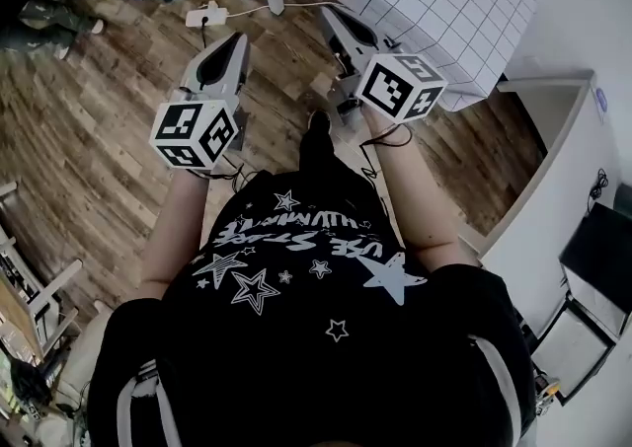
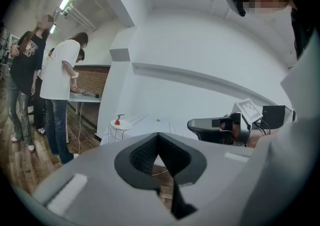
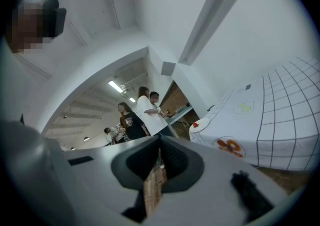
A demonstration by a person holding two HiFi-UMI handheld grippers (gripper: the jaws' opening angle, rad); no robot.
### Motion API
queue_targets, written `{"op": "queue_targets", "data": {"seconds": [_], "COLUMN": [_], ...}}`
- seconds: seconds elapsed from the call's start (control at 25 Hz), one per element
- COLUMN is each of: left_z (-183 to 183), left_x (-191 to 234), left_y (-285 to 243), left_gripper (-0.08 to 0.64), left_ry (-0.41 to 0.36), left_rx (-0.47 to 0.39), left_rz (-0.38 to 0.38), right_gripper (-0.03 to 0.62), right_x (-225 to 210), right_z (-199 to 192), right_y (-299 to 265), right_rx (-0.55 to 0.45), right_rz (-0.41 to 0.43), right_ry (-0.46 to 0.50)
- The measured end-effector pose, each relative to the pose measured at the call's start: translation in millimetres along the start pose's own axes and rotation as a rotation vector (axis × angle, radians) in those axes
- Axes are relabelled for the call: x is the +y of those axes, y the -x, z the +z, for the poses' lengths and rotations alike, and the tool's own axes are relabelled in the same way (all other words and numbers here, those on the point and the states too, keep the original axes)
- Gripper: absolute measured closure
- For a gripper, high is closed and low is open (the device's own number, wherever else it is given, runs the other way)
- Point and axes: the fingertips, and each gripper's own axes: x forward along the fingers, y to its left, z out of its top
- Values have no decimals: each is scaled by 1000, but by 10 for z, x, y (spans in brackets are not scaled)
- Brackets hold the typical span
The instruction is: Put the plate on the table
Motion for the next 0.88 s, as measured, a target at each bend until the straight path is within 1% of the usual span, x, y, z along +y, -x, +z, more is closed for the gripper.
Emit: {"op": "queue_targets", "data": {"seconds": [0.12, 0.32, 0.52, 0.64, 0.76, 0.88], "left_z": [9, -14, -203, -317, -231, 89], "left_x": [-7, 51, -255, -348, -398, -405], "left_y": [308, 711, 1168, 1412, 1491, 1475], "left_gripper": [551, 551, 551, 551, 551, 551], "left_ry": [9, 23, 19, 18, 11, 14], "left_rx": [-23, -43, -65, -66, -80, -57], "left_rz": [-8, -36, -62, -71, -70, -68], "right_gripper": [574, 574, 576, 578, 578, 578], "right_x": [288, 718, 993, 1147, 1252, 1338], "right_z": [-107, -301, -515, -664, -596, -319], "right_y": [87, 213, 692, 887, 965, 925], "right_rx": [-14, 2, 3, 12, 11, 22], "right_rz": [-4, -50, -84, -110, -117, -131], "right_ry": [-12, 69, 108, 126, 163, 150]}}
